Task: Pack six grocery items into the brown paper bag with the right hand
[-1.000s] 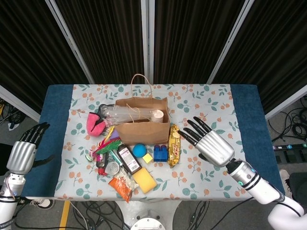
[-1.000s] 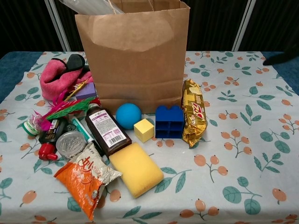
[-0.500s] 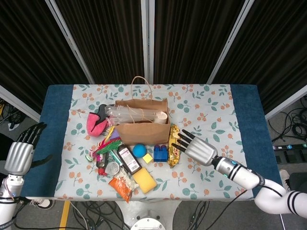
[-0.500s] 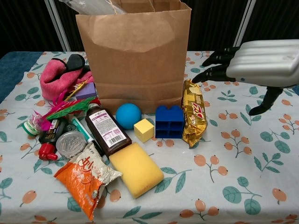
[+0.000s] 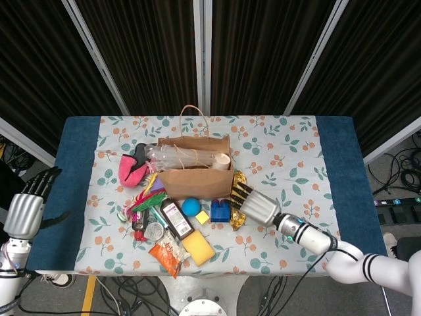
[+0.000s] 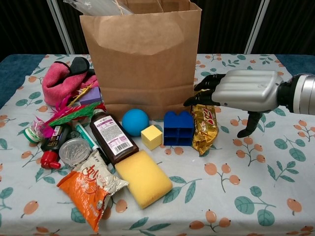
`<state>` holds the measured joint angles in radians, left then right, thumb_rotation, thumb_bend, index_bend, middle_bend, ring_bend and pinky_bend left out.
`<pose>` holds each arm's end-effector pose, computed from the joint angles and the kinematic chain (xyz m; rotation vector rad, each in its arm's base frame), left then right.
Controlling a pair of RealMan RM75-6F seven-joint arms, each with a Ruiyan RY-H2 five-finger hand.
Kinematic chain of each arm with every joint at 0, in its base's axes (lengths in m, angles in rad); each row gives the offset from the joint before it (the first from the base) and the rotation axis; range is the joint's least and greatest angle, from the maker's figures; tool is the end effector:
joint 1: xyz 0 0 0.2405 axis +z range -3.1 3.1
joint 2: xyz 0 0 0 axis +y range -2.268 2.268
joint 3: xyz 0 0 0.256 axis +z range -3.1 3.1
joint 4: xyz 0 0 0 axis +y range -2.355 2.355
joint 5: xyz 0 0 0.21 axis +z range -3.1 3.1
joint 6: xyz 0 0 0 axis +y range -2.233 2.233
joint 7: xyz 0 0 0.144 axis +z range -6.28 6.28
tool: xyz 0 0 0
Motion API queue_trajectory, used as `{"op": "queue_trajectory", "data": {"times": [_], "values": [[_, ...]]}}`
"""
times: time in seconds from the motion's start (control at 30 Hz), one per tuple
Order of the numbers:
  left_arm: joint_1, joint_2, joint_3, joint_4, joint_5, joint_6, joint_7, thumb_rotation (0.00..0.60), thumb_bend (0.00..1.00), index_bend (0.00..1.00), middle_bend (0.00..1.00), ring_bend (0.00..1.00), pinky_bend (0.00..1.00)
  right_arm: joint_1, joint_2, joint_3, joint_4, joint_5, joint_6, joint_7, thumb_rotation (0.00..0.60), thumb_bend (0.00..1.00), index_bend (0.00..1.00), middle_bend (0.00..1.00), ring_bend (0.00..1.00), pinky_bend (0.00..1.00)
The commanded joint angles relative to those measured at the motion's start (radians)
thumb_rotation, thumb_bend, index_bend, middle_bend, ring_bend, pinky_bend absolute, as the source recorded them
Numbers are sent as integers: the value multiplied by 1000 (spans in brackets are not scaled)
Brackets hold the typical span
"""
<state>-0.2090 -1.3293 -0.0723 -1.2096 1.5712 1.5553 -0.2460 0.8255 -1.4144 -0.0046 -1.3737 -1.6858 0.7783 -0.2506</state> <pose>-0.3255 0.2305 0.1375 -1.4286 -0.7769 -1.1302 -0.1648 -0.3245 -0.0173 2.4341 -0.2884 0.6655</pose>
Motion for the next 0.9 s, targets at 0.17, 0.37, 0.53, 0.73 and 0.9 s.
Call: {"op": "queue_trajectory", "data": {"times": [0.17, 0.37, 0.53, 0.73, 0.9], "values": [[-1, -1, -3, 11, -4, -1, -7, 600, 141, 146, 199, 148, 225, 18, -47, -11, 51, -13, 21, 62, 600, 4, 42, 132, 0, 0], [-3, -5, -1, 18, -5, -7, -11, 600, 142, 146, 199, 149, 225, 25, -47, -26, 60, 6, -2, 72, 600, 3, 34, 133, 3, 0], [-3, -6, -2, 20, -5, -6, -16, 600, 142, 146, 199, 149, 225, 11, -7, -34, 17, 27, 2, 35, 600, 0, 34, 171, 232, 0], [-2, -7, 0, 19, -3, -4, -20, 600, 142, 146, 199, 148, 225, -32, 97, -34, -97, 59, 55, -29, 600, 0, 34, 275, 478, 15], [-3, -10, 2, 17, 3, 0, -21, 600, 142, 146, 199, 149, 225, -56, 168, -33, -181, 106, 56, -72, 600, 0, 34, 341, 584, 110]]}}
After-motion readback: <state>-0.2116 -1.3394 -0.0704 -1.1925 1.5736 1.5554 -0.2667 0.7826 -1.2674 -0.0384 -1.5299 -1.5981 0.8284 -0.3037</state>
